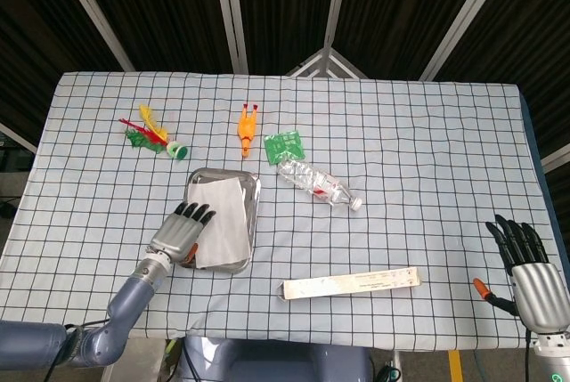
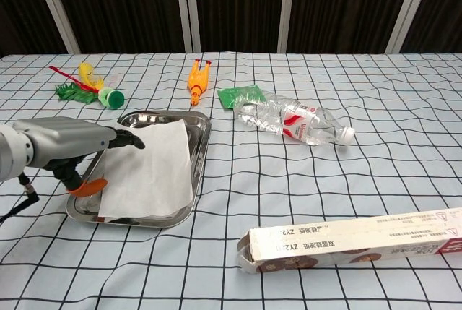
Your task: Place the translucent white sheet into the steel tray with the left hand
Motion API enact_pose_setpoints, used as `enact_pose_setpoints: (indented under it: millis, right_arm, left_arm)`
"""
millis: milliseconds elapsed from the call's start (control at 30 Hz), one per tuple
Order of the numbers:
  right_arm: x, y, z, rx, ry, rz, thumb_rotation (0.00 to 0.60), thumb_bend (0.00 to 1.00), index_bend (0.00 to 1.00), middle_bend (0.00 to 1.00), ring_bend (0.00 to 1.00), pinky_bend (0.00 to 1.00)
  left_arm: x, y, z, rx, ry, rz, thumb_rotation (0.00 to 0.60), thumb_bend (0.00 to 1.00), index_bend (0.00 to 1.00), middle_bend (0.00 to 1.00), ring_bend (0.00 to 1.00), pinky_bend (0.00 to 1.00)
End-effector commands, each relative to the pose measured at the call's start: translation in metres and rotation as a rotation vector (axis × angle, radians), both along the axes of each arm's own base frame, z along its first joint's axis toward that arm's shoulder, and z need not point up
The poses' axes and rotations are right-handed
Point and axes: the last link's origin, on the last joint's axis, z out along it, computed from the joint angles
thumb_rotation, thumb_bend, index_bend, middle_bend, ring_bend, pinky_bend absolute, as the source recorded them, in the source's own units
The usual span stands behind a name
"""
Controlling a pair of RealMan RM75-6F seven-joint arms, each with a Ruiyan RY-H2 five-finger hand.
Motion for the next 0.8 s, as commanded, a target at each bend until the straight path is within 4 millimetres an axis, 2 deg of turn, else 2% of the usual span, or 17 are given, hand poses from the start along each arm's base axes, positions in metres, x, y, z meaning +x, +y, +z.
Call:
enact_pose_setpoints:
  millis: [33,600,800]
  right_arm:
    - [0.000,0.000,0.000,-0.001,-0.002,0.000,0.600,0.29,0.00,0.00,0.00,0.00]
    - [0.001,0.000,0.001,-0.003,-0.007,0.005,0.600,0.29,0.00,0.00,0.00,0.00]
    - [0.001,0.001,0.001,-0.003,-0.010,0.005,0.600,0.29,0.00,0.00,0.00,0.00]
  left_arm:
    - [0.011,0.000,-0.007,0.003,-0.002,0.005,0.600,0.56,0.00,0.00,0.00,0.00]
    - [0.008,-0.003,-0.021,-0.034,0.109,0.027,0.600,0.57,0.00,0.00,0.00,0.00]
    - [0.007,-0.002,-0.022,-0.050,0.166,-0.025,0.600,0.58,0.00,0.00,0.00,0.00]
